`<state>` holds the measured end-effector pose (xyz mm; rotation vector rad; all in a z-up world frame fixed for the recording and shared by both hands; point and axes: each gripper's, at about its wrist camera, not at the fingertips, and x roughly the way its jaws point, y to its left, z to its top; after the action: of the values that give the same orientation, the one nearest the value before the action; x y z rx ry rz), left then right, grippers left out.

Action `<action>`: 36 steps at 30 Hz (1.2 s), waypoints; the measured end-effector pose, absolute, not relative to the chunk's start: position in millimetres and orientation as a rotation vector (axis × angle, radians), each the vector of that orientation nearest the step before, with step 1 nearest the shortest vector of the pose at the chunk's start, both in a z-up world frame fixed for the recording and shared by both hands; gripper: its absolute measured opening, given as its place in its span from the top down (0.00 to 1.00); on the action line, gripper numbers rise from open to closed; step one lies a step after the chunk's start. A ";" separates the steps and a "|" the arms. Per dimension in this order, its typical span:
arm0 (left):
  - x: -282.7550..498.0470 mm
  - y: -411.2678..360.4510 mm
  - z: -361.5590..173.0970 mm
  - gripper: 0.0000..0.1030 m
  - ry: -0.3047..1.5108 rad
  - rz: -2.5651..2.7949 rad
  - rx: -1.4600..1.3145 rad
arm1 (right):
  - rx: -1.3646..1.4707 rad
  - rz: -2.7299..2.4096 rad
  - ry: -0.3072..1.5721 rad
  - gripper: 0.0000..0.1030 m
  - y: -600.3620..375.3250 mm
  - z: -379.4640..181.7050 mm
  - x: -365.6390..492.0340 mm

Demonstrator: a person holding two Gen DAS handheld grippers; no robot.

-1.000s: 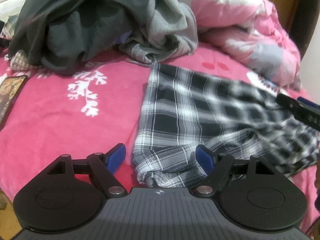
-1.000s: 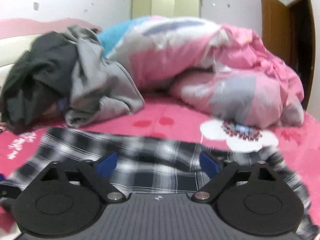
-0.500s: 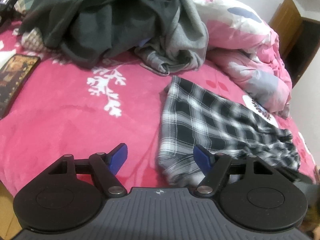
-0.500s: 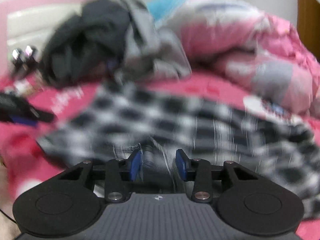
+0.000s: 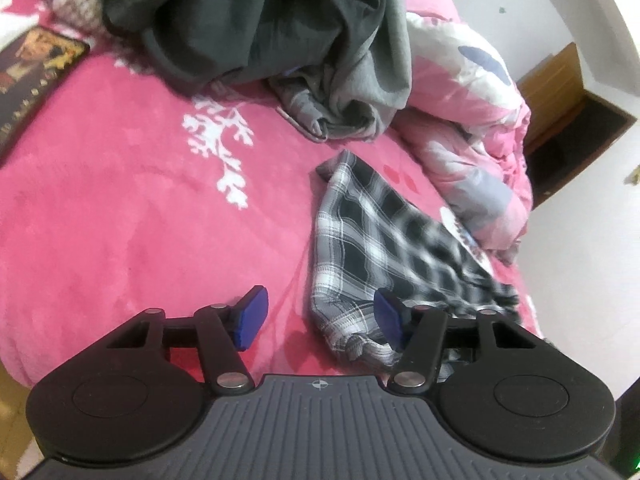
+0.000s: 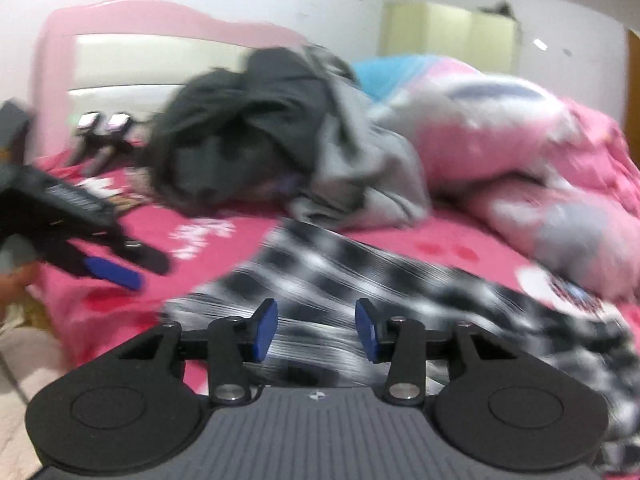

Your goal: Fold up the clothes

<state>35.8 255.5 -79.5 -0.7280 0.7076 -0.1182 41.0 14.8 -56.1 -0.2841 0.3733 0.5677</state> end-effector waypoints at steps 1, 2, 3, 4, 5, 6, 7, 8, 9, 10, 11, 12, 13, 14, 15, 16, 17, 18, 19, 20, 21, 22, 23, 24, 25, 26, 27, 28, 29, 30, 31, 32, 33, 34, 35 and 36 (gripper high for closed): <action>37.5 255.4 -80.6 0.43 0.715 -0.133 -0.736 | -0.319 0.588 0.361 0.49 23.4 -58.8 37.7; 39.3 255.3 -81.7 0.43 0.722 -0.149 -0.744 | -0.359 0.606 0.350 0.48 32.2 -62.2 35.1; 41.4 254.9 -83.0 0.43 0.727 -0.164 -0.757 | -0.399 0.623 0.339 0.47 40.9 -65.6 32.4; 43.5 254.6 -84.5 0.43 0.733 -0.178 -0.771 | -0.439 0.641 0.328 0.47 49.7 -68.9 29.8; 45.8 254.4 -86.5 0.43 0.741 -0.192 -0.785 | -0.479 0.658 0.316 0.45 58.4 -72.3 27.2; 48.8 254.3 -88.7 0.43 0.751 -0.206 -0.802 | -0.515 0.672 0.306 0.41 66.0 -75.9 25.9; 52.4 254.5 -91.4 0.43 0.763 -0.220 -0.824 | -0.548 0.685 0.297 0.39 72.7 -79.6 25.5; 55.5 255.2 -94.1 0.43 0.773 -0.234 -0.846 | -0.582 0.697 0.288 0.36 79.4 -83.3 25.2; 58.5 255.9 -96.8 0.43 0.783 -0.249 -0.869 | -0.617 0.704 0.280 0.36 85.6 -87.5 25.6; 61.0 256.8 -99.2 0.43 0.790 -0.264 -0.894 | -0.646 0.710 0.277 0.36 90.5 -92.1 27.1; 63.5 257.7 -101.7 0.43 0.797 -0.279 -0.920 | -0.670 0.717 0.278 0.36 94.6 -96.7 28.9; 65.8 258.6 -103.9 0.43 0.803 -0.293 -0.945 | -0.694 0.723 0.278 0.36 98.7 -101.2 30.7; 67.2 260.0 -104.8 0.43 0.803 -0.307 -0.967 | -0.713 0.724 0.273 0.36 101.3 -104.9 32.3; 68.5 261.4 -105.8 0.43 0.802 -0.320 -0.990 | -0.721 0.718 0.267 0.36 102.7 -106.7 34.4; 69.4 263.4 -106.7 0.43 0.801 -0.337 -1.018 | -0.721 0.710 0.261 0.36 104.2 -107.3 37.0; 70.2 265.9 -107.5 0.43 0.795 -0.359 -1.052 | -0.722 0.702 0.255 0.36 105.6 -108.0 39.6; 71.1 268.3 -108.2 0.43 0.788 -0.381 -1.086 | -0.717 0.691 0.257 0.36 106.9 -108.1 42.6; 72.0 269.7 -108.4 0.43 0.781 -0.401 -1.111 | -0.709 0.678 0.263 0.38 107.9 -107.8 45.9; 72.9 270.7 -107.8 0.43 0.775 -0.416 -1.126 | -0.700 0.665 0.270 0.39 108.9 -107.5 49.1; 73.9 271.2 -106.9 0.43 0.768 -0.428 -1.132 | -0.691 0.654 0.278 0.45 109.3 -107.3 52.5; 75.0 271.4 -105.4 0.43 0.766 -0.430 -1.125 | -0.681 0.647 0.288 0.54 109.3 -106.8 55.2; 76.1 271.6 -103.7 0.43 0.763 -0.429 -1.117 | -0.672 0.642 0.295 0.59 108.9 -106.3 56.8; 77.0 272.2 -101.3 0.43 0.753 -0.417 -1.101 | -0.663 0.637 0.301 0.68 108.1 -105.6 58.1; 78.0 273.4 -98.6 0.43 0.740 -0.401 -1.079 | -0.652 0.631 0.307 0.72 107.1 -105.0 59.7; 80.4 274.6 -95.9 0.43 0.732 -0.377 -1.058 | -0.641 0.628 0.314 0.75 105.9 -104.6 61.1; 83.6 275.6 -93.3 0.42 0.725 -0.353 -1.034 | -0.628 0.627 0.319 0.78 104.4 -104.0 61.9; 91.0 275.0 -90.6 0.42 0.726 -0.327 -1.000 | -0.613 0.625 0.321 0.80 102.8 -103.0 62.5; 98.5 274.4 -88.0 0.41 0.727 -0.301 -0.965 | -0.599 0.624 0.322 0.81 101.2 -102.1 63.4; 105.9 273.8 -85.4 0.41 0.727 -0.275 -0.930 | -0.586 0.624 0.323 0.82 99.7 -101.1 64.5; 114.0 272.6 -82.9 0.41 0.728 -0.249 -0.891 | -0.571 0.624 0.322 0.82 97.9 -100.1 65.3; 124.9 268.6 -81.0 0.41 0.731 -0.221 -0.833 | -0.556 0.625 0.323 0.82 96.1 -99.2 65.7; 135.3 265.8 -80.3 0.41 0.733 -0.199 -0.786 | -0.545 0.624 0.324 0.82 94.6 -98.6 66.0; 146.1 262.8 -79.9 0.41 0.737 -0.178 -0.739 | -0.534 0.622 0.324 0.82 93.8 -98.0 66.4; 158.7 258.8 -80.7 0.41 0.744 -0.164 -0.697 | -0.522 0.621 0.327 0.82 93.3 -97.6 66.9; 171.2 255.1 -82.0 0.42 0.753 -0.152 -0.660 | -0.509 0.622 0.331 0.82 92.5 -96.9 67.6; 182.3 252.2 -85.1 0.44 0.767 -0.150 -0.646 | -0.494 0.623 0.334 0.82 91.4 -96.1 68.6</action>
<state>182.3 252.2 -85.1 -0.6458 0.7675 -0.1502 68.6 91.4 -96.1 -0.4939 0.3344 0.6230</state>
